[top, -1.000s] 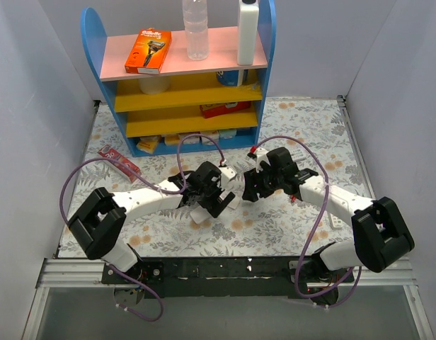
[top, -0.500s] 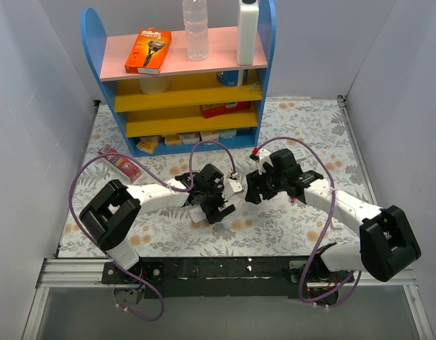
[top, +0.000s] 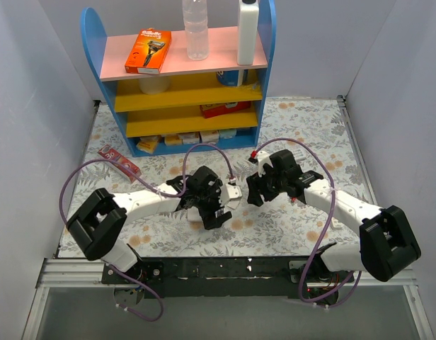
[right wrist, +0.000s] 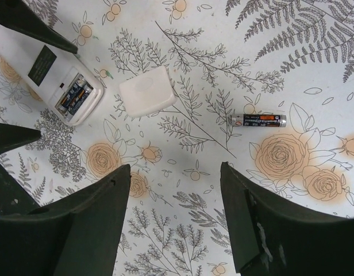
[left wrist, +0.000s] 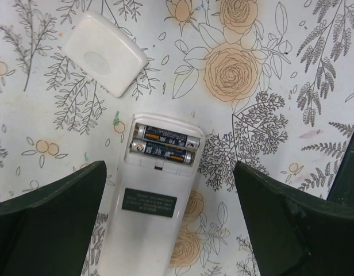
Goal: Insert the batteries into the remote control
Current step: Adjust the remote control at the center of the board.
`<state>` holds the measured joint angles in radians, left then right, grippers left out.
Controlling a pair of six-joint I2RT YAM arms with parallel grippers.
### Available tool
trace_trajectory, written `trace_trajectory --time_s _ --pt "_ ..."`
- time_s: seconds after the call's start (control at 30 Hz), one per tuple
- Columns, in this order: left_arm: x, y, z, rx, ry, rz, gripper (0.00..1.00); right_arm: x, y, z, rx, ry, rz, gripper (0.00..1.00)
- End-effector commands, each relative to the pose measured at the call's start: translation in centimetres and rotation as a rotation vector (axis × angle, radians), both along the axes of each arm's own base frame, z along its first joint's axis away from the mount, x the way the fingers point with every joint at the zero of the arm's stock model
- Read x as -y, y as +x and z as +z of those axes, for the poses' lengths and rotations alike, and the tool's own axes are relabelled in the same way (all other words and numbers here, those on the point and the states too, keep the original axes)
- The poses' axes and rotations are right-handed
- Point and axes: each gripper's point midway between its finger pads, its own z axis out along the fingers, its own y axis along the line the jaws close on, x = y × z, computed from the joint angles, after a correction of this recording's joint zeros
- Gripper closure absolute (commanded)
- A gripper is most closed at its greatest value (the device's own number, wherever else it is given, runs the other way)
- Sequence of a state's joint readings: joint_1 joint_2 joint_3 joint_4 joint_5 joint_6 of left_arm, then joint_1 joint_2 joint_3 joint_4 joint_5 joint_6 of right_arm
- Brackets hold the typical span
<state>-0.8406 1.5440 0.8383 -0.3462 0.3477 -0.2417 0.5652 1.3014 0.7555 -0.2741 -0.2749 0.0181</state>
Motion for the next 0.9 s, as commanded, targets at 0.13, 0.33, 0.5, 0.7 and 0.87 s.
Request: trace_trajectory --time_s 0.13,0.33,0.5,0.7,0.87 --pt "0.0 2.6 7.5 0.203 -0.227 0.180 0.02 -1.3 0.6 0.3 0.091 -0.065 0.164 0.19" --pt "-3.9 4.5 14.2 0.298 -0.496 0.573 0.02 -3.2 0.8 -1.1 0.134 -0.206 0.305 0.14" --pt "-8.9 5.5 17.6 0.313 -0.699 0.975 0.02 -4.0 0.9 -2.7 0.136 -0.302 0.376 0.12" --pt "-14.6 5.5 18.6 0.364 -0.790 1.287 0.02 -5.4 1.2 -3.2 0.120 -0.318 0.411 0.14" --pt "-17.1 5.4 18.4 0.433 -0.798 1.381 0.02 -6.3 1.4 -4.0 0.106 -0.346 0.427 0.15"
